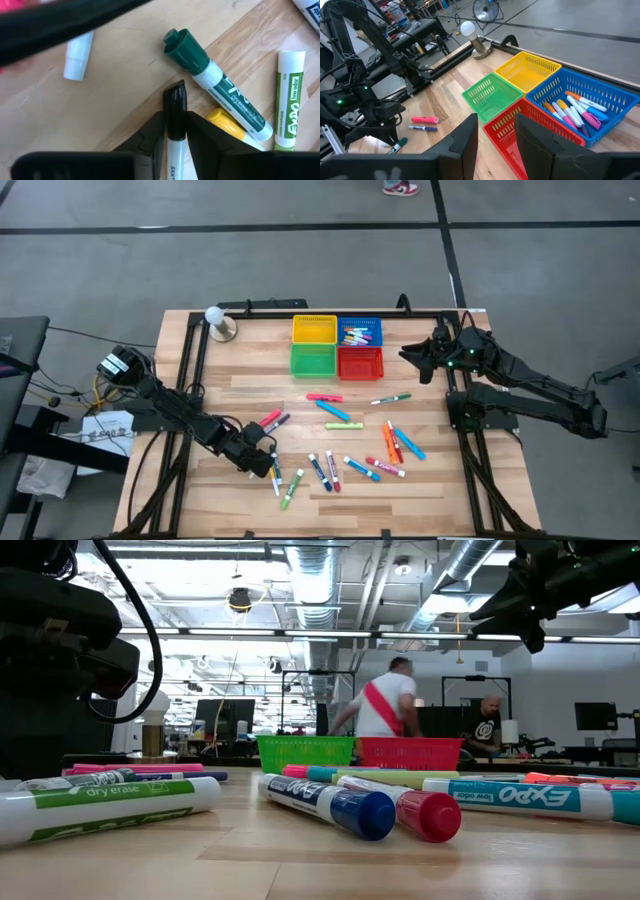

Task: Pick & Place Markers
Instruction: Put the small black highlighter pen into the blue bin

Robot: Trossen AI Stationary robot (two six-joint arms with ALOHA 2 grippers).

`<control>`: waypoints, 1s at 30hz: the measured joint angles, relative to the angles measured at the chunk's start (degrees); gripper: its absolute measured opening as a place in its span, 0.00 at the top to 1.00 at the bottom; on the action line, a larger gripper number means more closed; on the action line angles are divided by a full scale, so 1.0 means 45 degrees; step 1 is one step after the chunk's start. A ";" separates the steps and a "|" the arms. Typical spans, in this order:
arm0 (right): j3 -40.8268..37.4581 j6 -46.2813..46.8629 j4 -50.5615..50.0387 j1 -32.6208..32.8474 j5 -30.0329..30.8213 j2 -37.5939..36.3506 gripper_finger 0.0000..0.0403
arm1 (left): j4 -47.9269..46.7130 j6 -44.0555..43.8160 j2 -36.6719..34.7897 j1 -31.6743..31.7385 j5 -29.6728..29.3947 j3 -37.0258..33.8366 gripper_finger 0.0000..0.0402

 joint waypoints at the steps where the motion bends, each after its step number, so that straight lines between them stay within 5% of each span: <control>1: 0.0000 0.0001 0.0000 0.0005 0.0000 0.0000 0.71 | -0.0003 0.0001 0.0000 0.0000 0.0000 -0.0003 0.81; 17: 0.0000 0.0024 0.0000 0.0005 -0.0005 0.0000 0.71 | -0.0021 -0.0057 -0.0112 0.0087 0.0115 -0.0022 0.84; 30: 0.0000 0.0034 0.0000 0.0000 -0.0005 0.0005 0.71 | -0.0834 0.0003 -0.1722 0.0151 0.0190 -0.0163 0.85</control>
